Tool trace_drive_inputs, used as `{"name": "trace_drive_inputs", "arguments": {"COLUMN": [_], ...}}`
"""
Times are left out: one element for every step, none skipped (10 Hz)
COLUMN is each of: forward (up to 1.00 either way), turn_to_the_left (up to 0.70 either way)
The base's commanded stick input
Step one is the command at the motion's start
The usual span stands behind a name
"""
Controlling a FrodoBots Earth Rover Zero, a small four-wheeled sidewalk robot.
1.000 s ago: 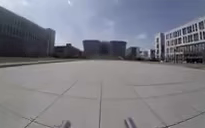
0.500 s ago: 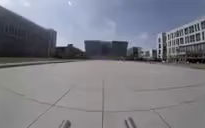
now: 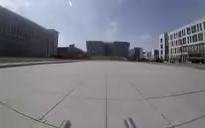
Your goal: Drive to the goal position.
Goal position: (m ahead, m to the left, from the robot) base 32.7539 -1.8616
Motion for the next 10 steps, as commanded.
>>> {"name": "trace_drive_inputs", "arguments": {"forward": [0.85,0.85,0.85,0.85,0.85,0.85,0.85,0.85,0.85,0.85], "turn_to_the_left": [-0.29,-0.34,-0.34,-0.34,-0.34,-0.11,0.00,0.00,0.00,0.00]}}
